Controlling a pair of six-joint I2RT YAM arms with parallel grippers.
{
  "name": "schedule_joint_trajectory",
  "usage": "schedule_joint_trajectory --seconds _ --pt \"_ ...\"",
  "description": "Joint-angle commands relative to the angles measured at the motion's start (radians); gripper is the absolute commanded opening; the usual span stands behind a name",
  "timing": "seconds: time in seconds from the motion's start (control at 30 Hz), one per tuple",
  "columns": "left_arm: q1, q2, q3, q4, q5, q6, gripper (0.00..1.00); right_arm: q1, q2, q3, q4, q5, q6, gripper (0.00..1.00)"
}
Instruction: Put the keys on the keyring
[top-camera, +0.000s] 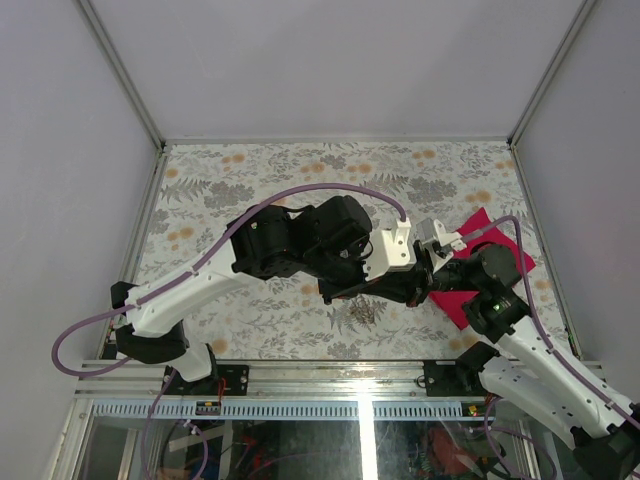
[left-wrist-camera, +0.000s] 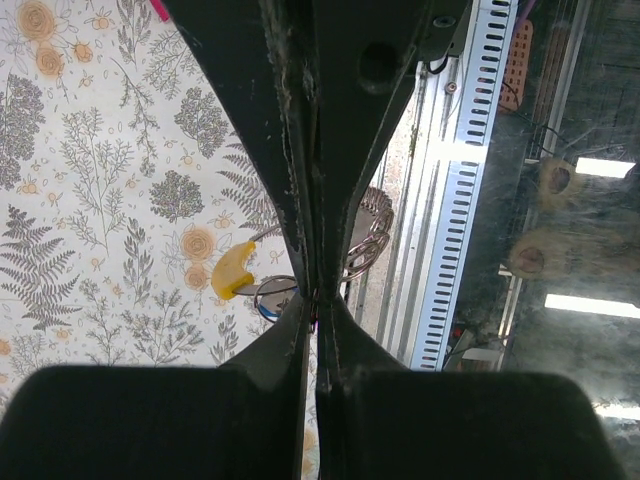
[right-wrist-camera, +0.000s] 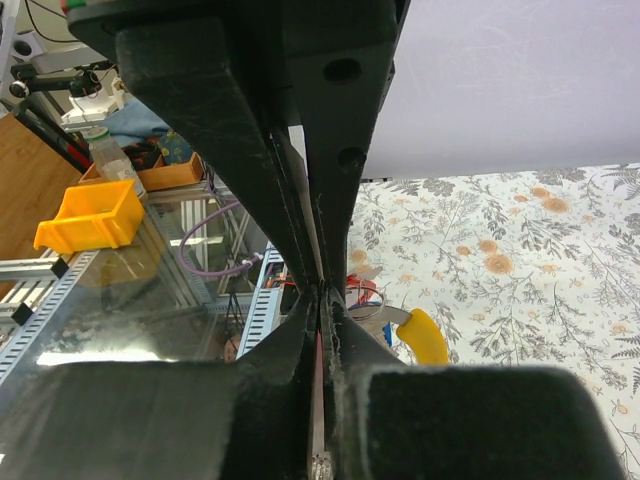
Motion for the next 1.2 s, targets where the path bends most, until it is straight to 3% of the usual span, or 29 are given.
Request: schedule_joint_trajectory --seconds 0.0,0.2,0.43,0.93,1.17 --pt "-0.009 -0.004 0.038 0.013 0.004 0.015 0.02 0.005 -0.015 0.011 0.053 0.015 0.005 0.00" --pt "-0.010 -0.074 -0.037 0.105 0.029 0.005 0.13 0.005 -0.080 0.011 0.043 0.069 0.015 0.00" --pt "-0.010 -0.215 -0.216 0.300 0.088 -0.033 0.19 0.004 -0.114 0.032 0.067 0.074 0.056 0.00" --pt "-0.009 -0.517 -0.664 0.860 0.050 -0.137 0.20 0.005 -0.134 0.039 0.193 0.102 0.160 0.00" --pt "-0.010 -0.568 -0.755 0.976 0.058 -0.155 0.20 0.005 -0.131 0.047 0.203 0.093 0.175 0.00"
